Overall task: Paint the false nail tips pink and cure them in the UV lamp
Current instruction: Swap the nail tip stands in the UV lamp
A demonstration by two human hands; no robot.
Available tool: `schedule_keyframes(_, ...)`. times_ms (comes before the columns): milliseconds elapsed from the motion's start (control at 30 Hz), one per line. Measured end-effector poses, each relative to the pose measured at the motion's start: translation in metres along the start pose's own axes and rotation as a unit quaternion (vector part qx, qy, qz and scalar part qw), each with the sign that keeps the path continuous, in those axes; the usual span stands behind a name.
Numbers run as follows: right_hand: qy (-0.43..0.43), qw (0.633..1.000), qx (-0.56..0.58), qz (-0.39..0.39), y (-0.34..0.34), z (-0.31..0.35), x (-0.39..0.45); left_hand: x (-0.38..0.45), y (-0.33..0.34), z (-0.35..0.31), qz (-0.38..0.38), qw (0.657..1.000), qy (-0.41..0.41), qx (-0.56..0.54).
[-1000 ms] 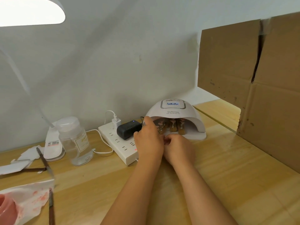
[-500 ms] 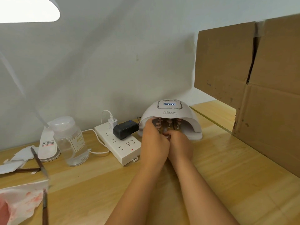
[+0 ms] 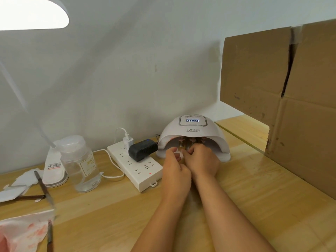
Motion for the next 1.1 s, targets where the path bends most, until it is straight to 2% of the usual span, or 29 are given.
schedule_keyframes(133,-0.018,1.0,0.003,0.01,-0.006,0.002,-0.003,0.001,0.0,0.001,0.009,1.0,0.0,0.004)
schedule_keyframes(233,-0.08,0.996,0.034,0.009,-0.023,0.012,-0.009,0.001,-0.001,0.001,0.011,1.0,0.01,0.004)
schedule_keyframes(333,-0.134,0.98,-0.038,0.14,-0.043,0.027,-0.009,-0.001,-0.002,0.0,0.012,1.0,0.011,0.013)
schedule_keyframes(367,-0.148,0.976,-0.057,0.151,-0.051,0.031,-0.007,-0.001,-0.002,0.0,0.014,1.0,0.009,0.022)
schedule_keyframes(467,-0.166,0.984,0.011,0.056,-0.078,0.04,0.013,-0.002,-0.001,0.0,0.018,0.999,-0.003,0.048)
schedule_keyframes(533,-0.184,0.982,-0.022,0.021,-0.083,0.044,0.031,-0.002,-0.001,0.0,0.021,0.998,-0.009,0.055)
schedule_keyframes(633,-0.178,0.969,-0.156,0.076,-0.073,0.045,0.053,-0.002,-0.001,-0.001,0.032,0.997,-0.01,0.064)
schedule_keyframes(733,-0.144,0.968,-0.165,0.123,-0.062,0.043,0.061,-0.003,0.0,-0.001,0.037,0.996,-0.008,0.075)
schedule_keyframes(933,-0.202,0.95,-0.23,0.067,-0.058,0.045,0.067,-0.002,0.002,0.004,0.043,0.997,-0.02,0.062)
schedule_keyframes(1100,-0.198,0.949,-0.233,0.079,-0.06,0.048,0.068,-0.003,0.004,0.003,0.044,0.997,-0.007,0.064)
Point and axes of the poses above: each hand's wrist, its own x-axis towards the middle knuckle, its own y-axis out of the palm, z = x × y, the point moved 3 cm from there along x, towards the middle knuckle, and after that the axes turned 5 degrees about x, right-handed, at the moved point
